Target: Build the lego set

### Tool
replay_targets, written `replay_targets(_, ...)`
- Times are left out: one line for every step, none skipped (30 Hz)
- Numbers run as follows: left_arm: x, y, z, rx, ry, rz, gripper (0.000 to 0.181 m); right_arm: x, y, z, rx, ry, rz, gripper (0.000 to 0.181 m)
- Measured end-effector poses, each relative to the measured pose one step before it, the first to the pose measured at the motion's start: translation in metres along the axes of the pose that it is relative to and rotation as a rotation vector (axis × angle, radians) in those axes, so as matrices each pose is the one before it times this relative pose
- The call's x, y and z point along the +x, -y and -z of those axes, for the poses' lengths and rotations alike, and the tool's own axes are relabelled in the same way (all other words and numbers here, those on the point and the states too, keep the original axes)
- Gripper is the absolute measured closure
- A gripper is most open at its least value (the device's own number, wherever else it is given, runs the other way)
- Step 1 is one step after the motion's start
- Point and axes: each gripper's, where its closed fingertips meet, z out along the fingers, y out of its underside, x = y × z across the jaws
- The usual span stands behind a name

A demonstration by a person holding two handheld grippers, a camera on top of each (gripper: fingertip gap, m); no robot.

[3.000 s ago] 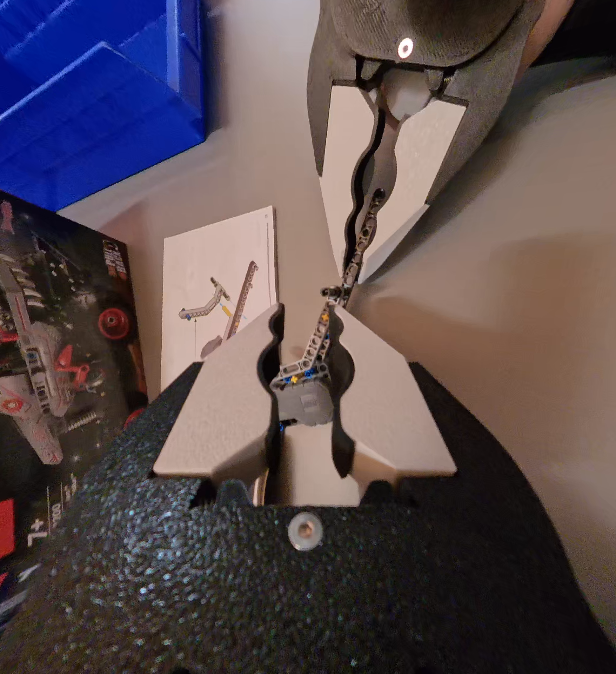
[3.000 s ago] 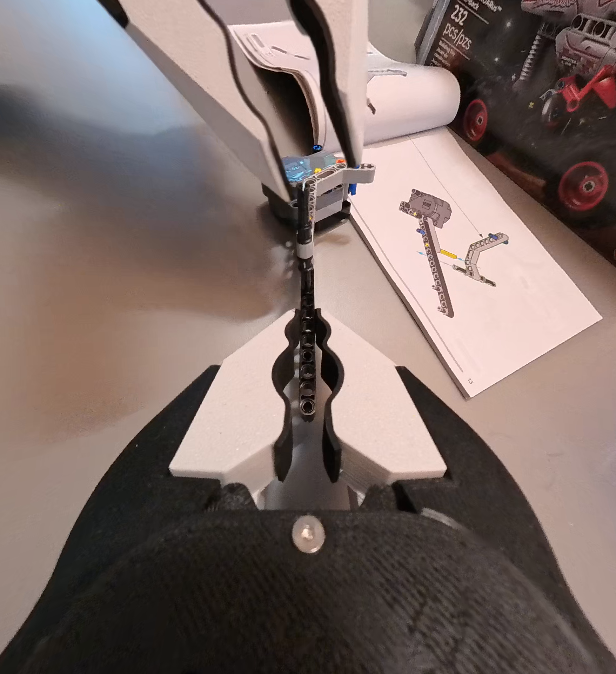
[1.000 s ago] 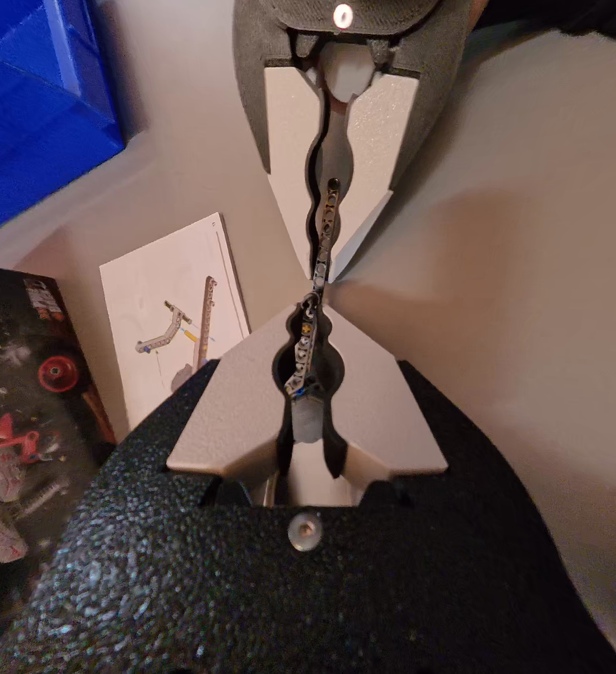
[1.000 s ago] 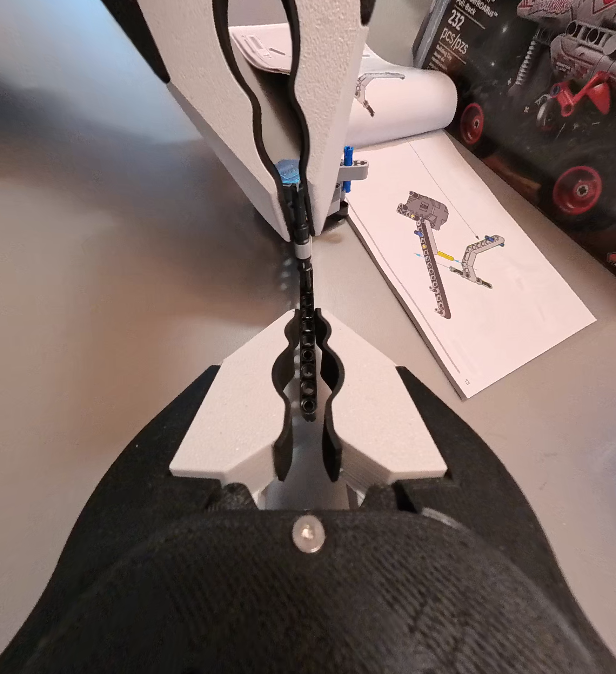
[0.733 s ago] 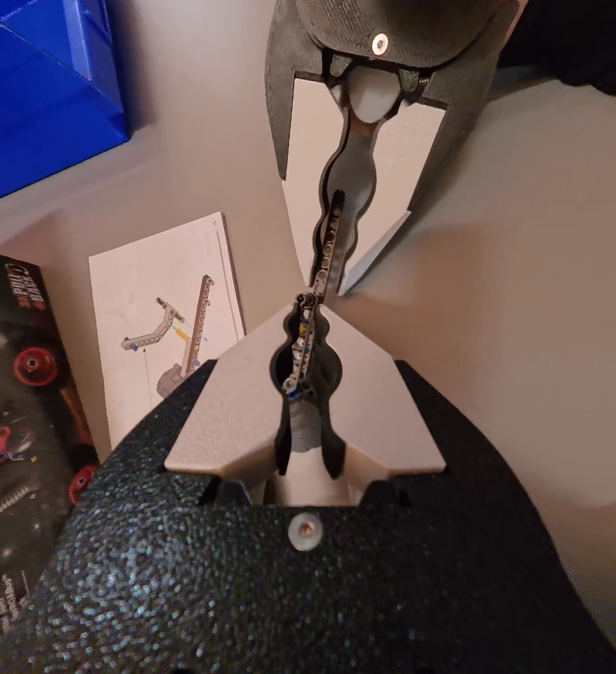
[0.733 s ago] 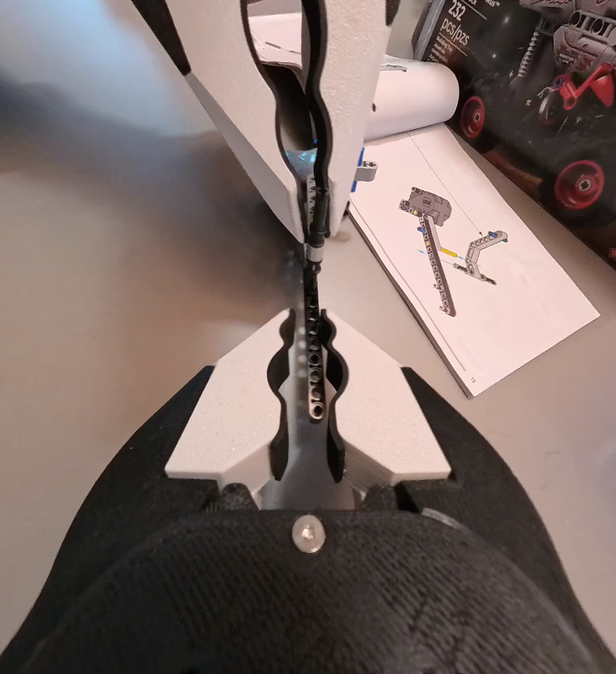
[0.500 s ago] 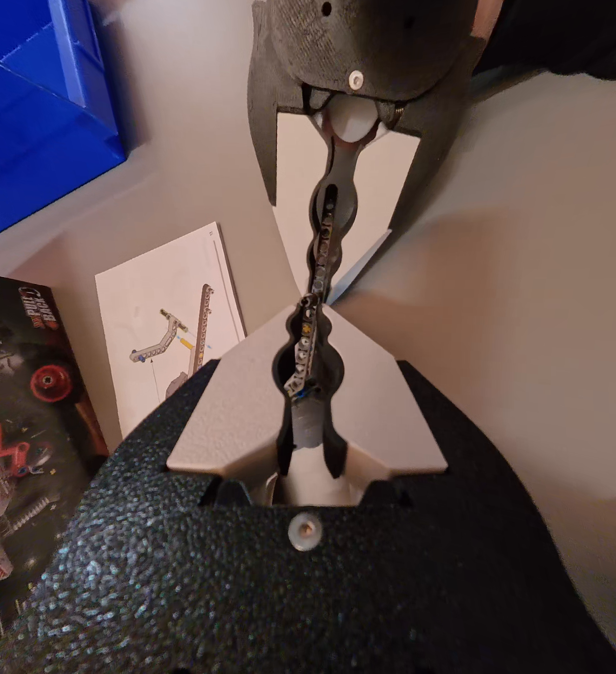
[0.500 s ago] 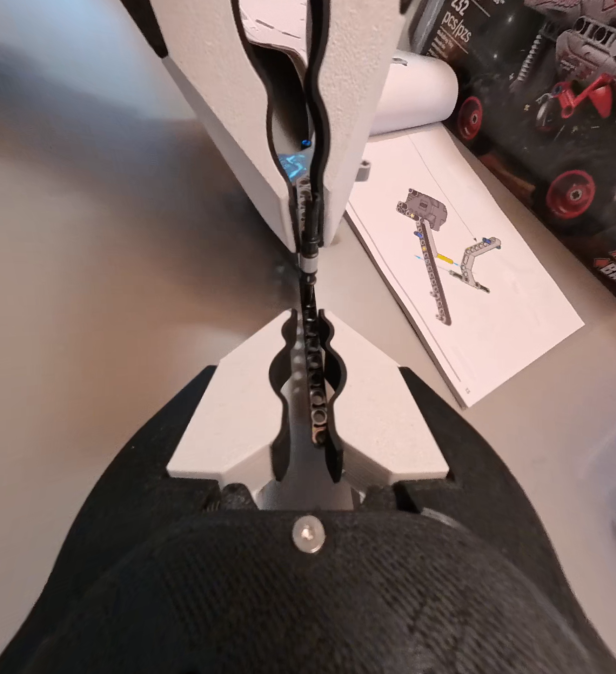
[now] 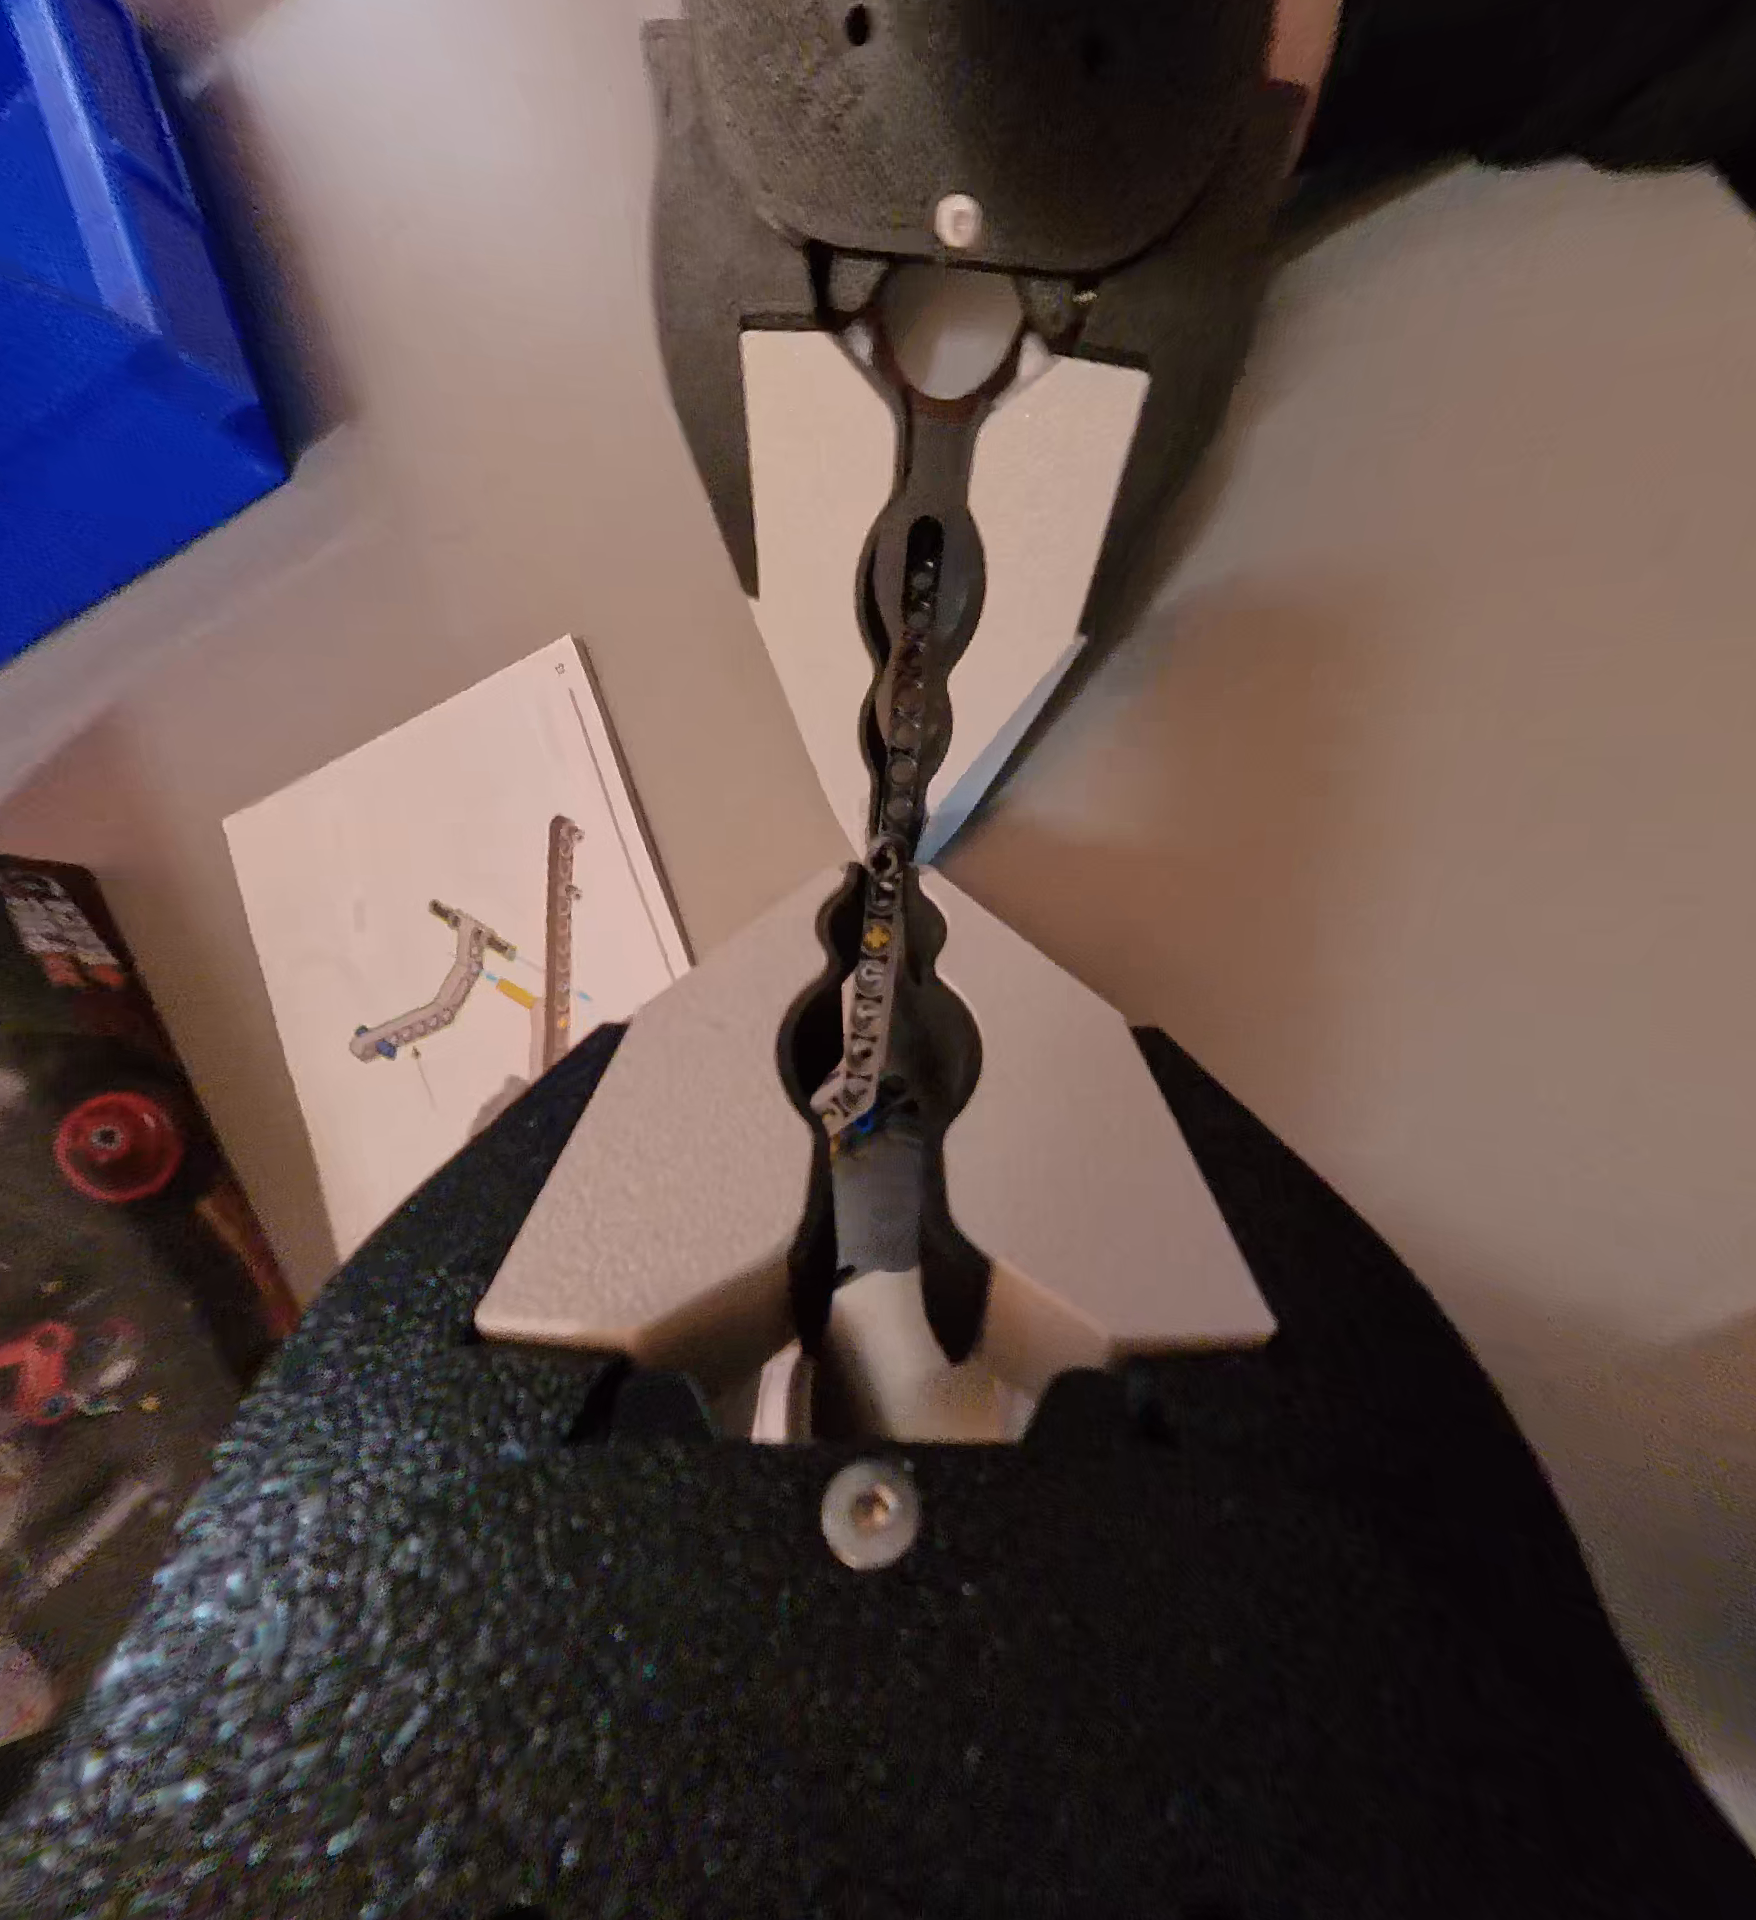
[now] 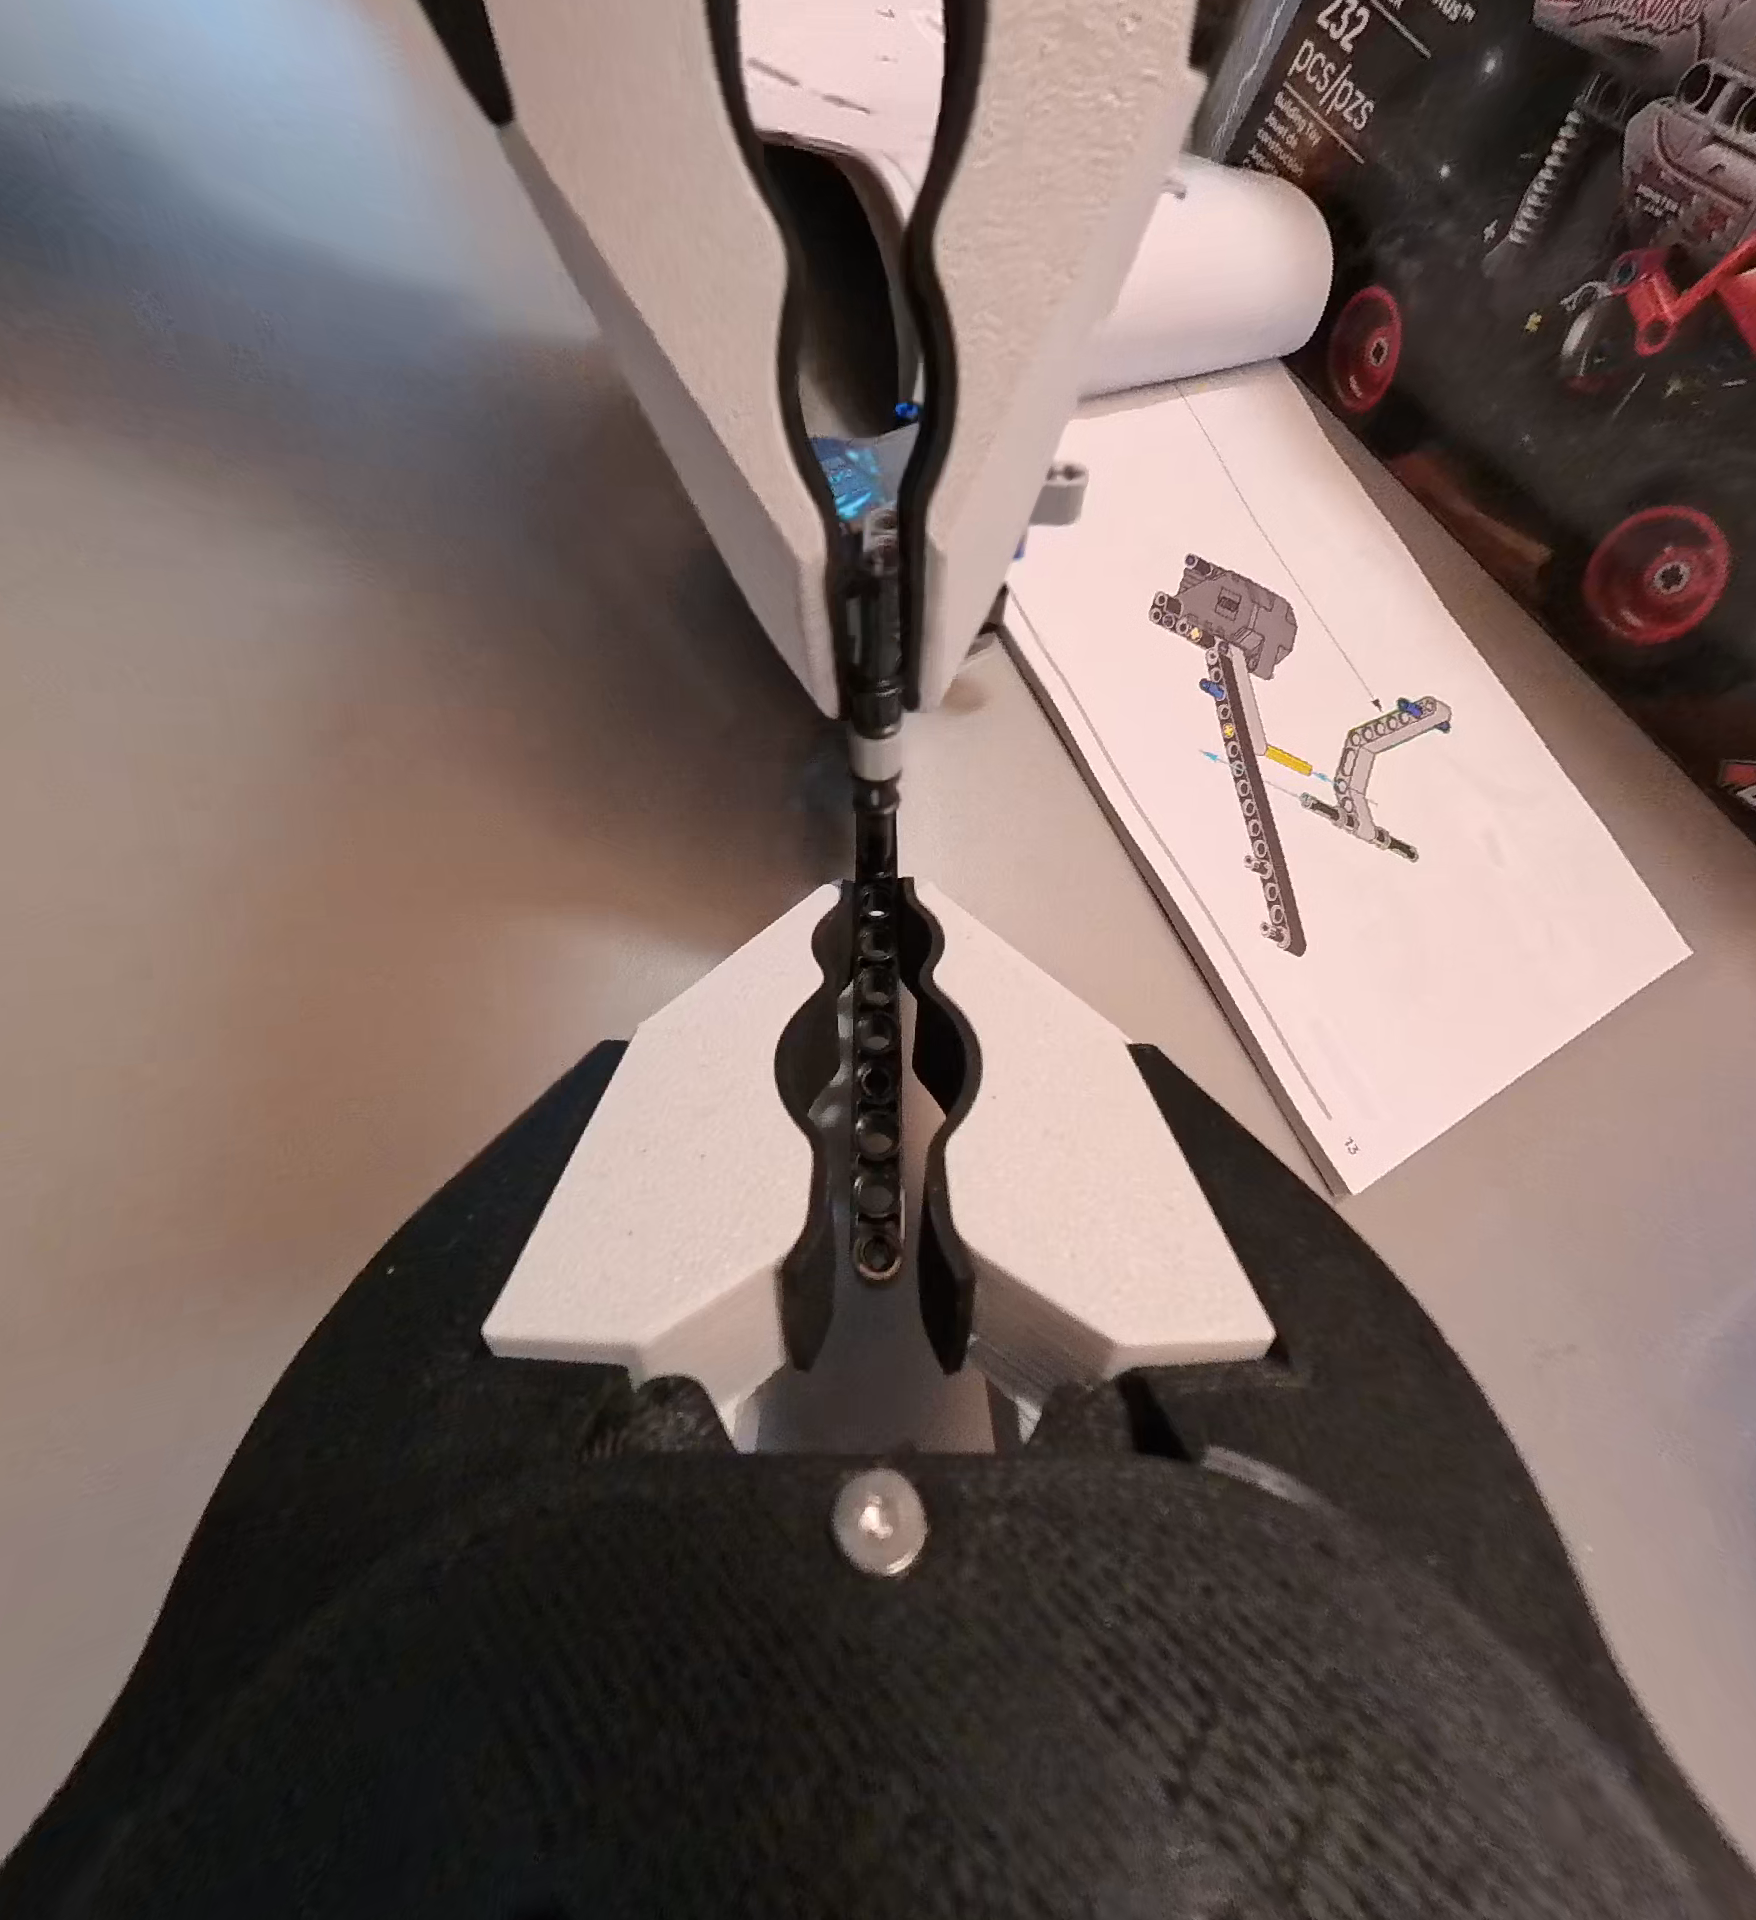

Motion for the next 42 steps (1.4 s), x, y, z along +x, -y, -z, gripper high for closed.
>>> replay_targets(-0.00115,0.00013,-0.00027,0.0001,-0.006,0.0444,0.177,0.00011,0.00015,-0.00008,-0.0004,-0.0008,-0.0012,0.176)
replay_targets(-0.00074,0.00029,-0.00051,0.0006,0.004,0.0245,0.177,0.00026,-0.0005,-0.00027,-0.0038,-0.0017,-0.0006,0.176)
replay_targets(-0.00038,0.00008,-0.00037,-0.0007,0.0102,0.0086,0.177,0.00051,-0.00028,-0.00021,-0.0022,-0.0018,-0.0038,0.177)
replay_targets(0.00015,-0.00003,0.00011,-0.0038,0.0104,0.0016,0.177,0.00034,-0.00001,0.00013,0.0005,0.0006,-0.0048,0.177)
replay_targets(0.00142,-0.00026,0.00016,-0.005,0.0061,-0.0138,0.177,-0.00014,0.00008,-0.00003,0.0002,0.0023,-0.0017,0.177)
replay_targets(0.00248,-0.00017,0.00014,-0.0023,0.0035,-0.0461,0.177,-0.00052,-0.00018,-0.00002,-0.0013,0.0032,0.0008,0.177)
replay_targets(0.00179,-0.00018,0.00012,0.0005,0.006,-0.0567,0.177,-0.00105,0.00001,-0.00023,-0.0008,0.0054,0.0042,0.176)
replay_targets(0.00021,0.00003,0.00014,0.0022,0.0059,-0.0361,0.177,-0.0003,0.00007,-0.00006,-0.0005,0.0007,0.0004,0.177)
replay_targets(-0.00083,-0.00022,0.00015,0.0032,0.004,-0.0099,0.177,0.00002,0.00019,-0.00005,0.0009,0.0002,-0.0024,0.177)
replay_targets(-0.00172,-0.00045,0.00011,0.0007,0.0034,0.0151,0.177,0.00006,0.00042,0.00015,0.0014,0.0003,-0.004,0.177)
replay_targets(-0.00125,-0.00023,-0.00008,-0.0046,-0.0029,0.0362,0.177,0.00028,0.00026,-0.00001,0.0009,-0.0016,-0.0039,0.177)
replay_targets(-0.00058,0.00005,-0.00034,-0.0067,-0.0079,0.0414,0.177,0.0004,-0.00008,-0.00006,-0.001,-0.0028,-0.0024,0.177)
replay_targets(-0.00013,0.00012,-0.00036,-0.0065,-0.0078,0.0369,0.177,0.00004,-0.00013,0.00006,-0.0014,0.001,-0.0032,0.177)
replay_targets(0.00016,0.00012,-0.00035,-0.0084,-0.0063,0.026,0.177,-0.00001,-0.0002,-0.00003,-0.0013,0.0016,-0.0037,0.177)
replay_targets(0.00099,-0.00019,-0.0002,-0.0099,-0.0038,-0.0053,0.177,-0.00009,-0.00012,-0.00006,-0.0013,0.0014,-0.0024,0.177)
replay_targets(0.00108,-0.00046,0.00008,-0.0113,0.0024,-0.0331,0.177,-0.00012,0.00005,0.00005,0.0003,-0.0002,0.0021,0.177)
replay_targets(0.00064,-0.00043,0.00026,-0.0122,0.0043,-0.0276,0.177,-0.00003,0.00042,-0.00001,0.0024,-0.0024,0.0075,0.177)
replay_targets(0.00033,-0.00034,0.0003,-0.0096,0.0002,-0.0082,0.177,-0.00032,0.00017,-0.00025,0.0003,0.0013,0.0018,0.177)
replay_targets(-0.0003,-0.00036,0.00043,-0.0047,0.0008,0.0011,0.177,-0.00033,0.00018,-0.00044,0.0001,0.0031,-0.0013,0.177)
replay_targets(-0.00106,-0.00045,0.00047,-0.0014,0.0061,-0.0012,0.177,0.00027,0.00069,-0.00007,0.0034,-0.0015,-0.0014,0.177)
replay_targets(-0.00074,-0.00029,0.00043,-0.0013,0.0067,-0.004,0.176,0.00069,0.00055,-0.00005,0.0028,-0.0059,-0.0012,0.177)
replay_targets(0.00007,-0.00021,0.0002,-0.0058,0.0027,-0.0015,0.177,-0.00004,0.00016,-0.00016,0.0002,-0.0001,-0.0003,0.177)
replay_targets(0.0006,0.00027,0.00038,-0.0102,-0.001,0.0025,0.176,-0.00007,-0.00004,-0.00005,-0.0007,0.0005,-0.0011,0.177)
replay_targets(0.00001,0.00106,0.0003,-0.0106,0.0016,0.0038,0.176,0.00004,0.00002,-0.00016,-0.0003,-0.001,0.0007,0.177)
replay_targets(-0.00008,0.00104,0.00056,-0.0134,0.0015,0.0018,0.175,-0.00006,0.00002,0.00005,0.0001,-0.0003,0.0012,0.177)
replay_targets(-0.00013,0.00075,0.00048,-0.0173,0.0012,0.0012,0.173,0.00002,0.00003,-0.00002,0.0002,0.0001,0.0005,0.177)
replay_targets(-0.00022,0.00051,0.00025,-0.019,-0.0001,0.0005,0.172,-0.00009,0.00002,0.00002,0.0001,0.0,0.0001,0.177)
replay_targets(0.00019,0.00042,-0.00017,-0.0176,-0.0031,-0.0014,0.172,0.0,0.00012,-0.00007,0.0004,-0.0003,0.001,0.177)
replay_targets(-0.00012,0.00039,-0.00059,-0.0158,-0.0014,-0.0012,0.173,-0.00003,0.00012,0.00006,0.0012,-0.0009,0.0016,0.177)
replay_targets(0.00018,0.0001,-0.0009,-0.0166,-0.0042,0.0005,0.175,-0.00011,0.00029,0.00004,0.0014,-0.0006,0.001,0.177)
replay_targets(0.00103,0.00029,-0.00108,-0.0133,-0.0072,0.0017,0.176,-0.00005,0.00021,0.00018,0.0013,0.0007,-0.0002,0.177)
replay_targets(0.00073,0.00093,-0.00154,-0.0078,-0.0031,0.0023,0.176,-0.00021,0.00059,0.00041,0.0048,0.0013,-0.0002,0.177)
replay_targets(0.00062,0.00016,-0.00191,-0.0102,-0.0012,0.002,0.177,-0.00019,0.00176,0.00065,0.0111,0.0025,-0.0032,0.177)
replay_targets(0.00059,-0.00016,-0.00189,-0.011,-0.0004,-0.0004,0.177,-0.00024,0.00146,0.00061,0.0091,0.0032,-0.0047,0.177)
replay_targets(-0.00004,-0.00005,-0.00094,-0.0084,0.0028,-0.0032,0.177,-0.00018,-0.00082,-0.00017,-0.005,0.0017,-0.0001,0.177)
replay_targets(-0.00068,-0.00003,-0.00012,-0.0064,0.0058,-0.0039,0.177,0.00009,-0.00022,-0.00021,-0.0013,-0.0027,0.0028,0.177)
replay_targets(-0.00049,0.00011,0.00023,-0.0026,0.0051,-0.0031,0.177,-0.00011,0.00037,0.00012,0.0024,-0.0016,0.003,0.177)
replay_targets(-0.0001,0.00017,0.00003,0.0022,0.0011,-0.0004,0.177,-0.00025,0.0,0.00022,0.0012,0.001,0.0017,0.177)
replay_targets(-0.00025,0.00032,0.00001,0.0052,0.0001,0.0028,0.177,0.00025,-0.0001,0.00024,0.0006,-0.0023,0.0012,0.177)
replay_targets(-0.0004,0.0001,0.00011,0.0049,0.0016,0.0036,0.177,0.00102,0.00011,0.00027,0.0015,-0.0085,0.0007,0.177)
replay_targets(-0.00056,-0.00032,0.00026,0.0007,0.0028,0.0022,0.177,0.00118,0.00024,0.00032,0.0023,-0.0094,-0.0006,0.176)
replay_targets(-0.00094,-0.00082,0.00034,-0.0018,0.0053,-0.0017,0.177,0.00115,-0.00005,0.00001,0.0002,-0.0077,-0.0021,0.17)
